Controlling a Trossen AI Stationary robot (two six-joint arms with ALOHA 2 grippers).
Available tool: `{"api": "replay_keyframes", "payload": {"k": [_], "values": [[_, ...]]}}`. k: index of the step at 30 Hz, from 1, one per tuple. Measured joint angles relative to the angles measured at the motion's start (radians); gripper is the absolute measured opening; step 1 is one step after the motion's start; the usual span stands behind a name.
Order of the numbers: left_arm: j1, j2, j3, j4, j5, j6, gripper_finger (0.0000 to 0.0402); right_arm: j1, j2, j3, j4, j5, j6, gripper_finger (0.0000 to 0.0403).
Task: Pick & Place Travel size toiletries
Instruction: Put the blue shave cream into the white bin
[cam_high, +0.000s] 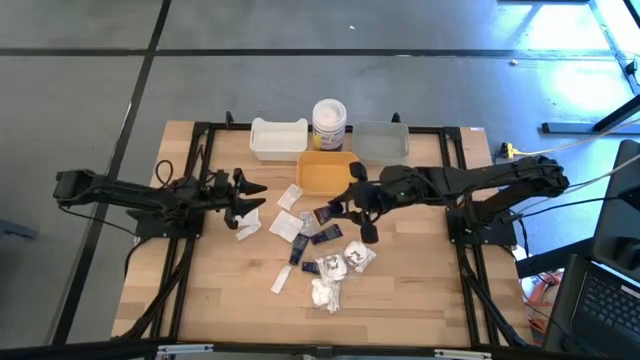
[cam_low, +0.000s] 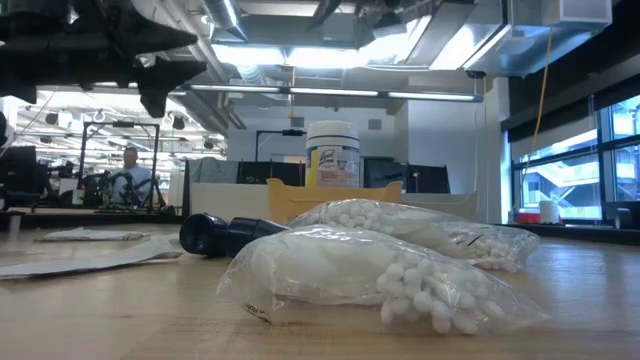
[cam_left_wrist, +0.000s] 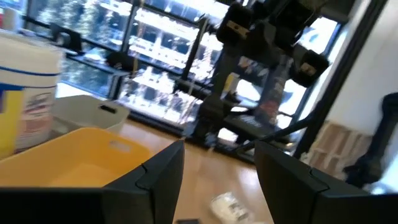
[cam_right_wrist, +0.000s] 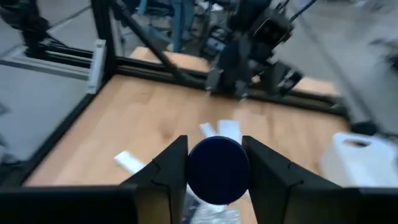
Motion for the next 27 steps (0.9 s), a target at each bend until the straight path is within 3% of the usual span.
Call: {"api": "replay_keyframes", "payload": {"k": [4,14,19,27], "values": [[0.0,0.137,0.03,0.116,0.0,-0.059,0.0193,0.014,-0.001,0.0,0.058,0.049,-0.068,0.0145],[0.0,0.459,0.287,0.117,0.003,-0.075,0.0193,0.022,-0.026,0.0,0.109,0.05,-0.117,0.0131],[0.0,0.546,0.372,0.119,0.048,-0.074,0.0193,0.038,-0.069,0.0,0.107,0.049,-0.122,0.0151],[0.0,0.676,0.391,0.39,0.08,-0.108,0.0193,0.077,-0.145,0.0,0.062,0.049,-0.14,0.013]]}}
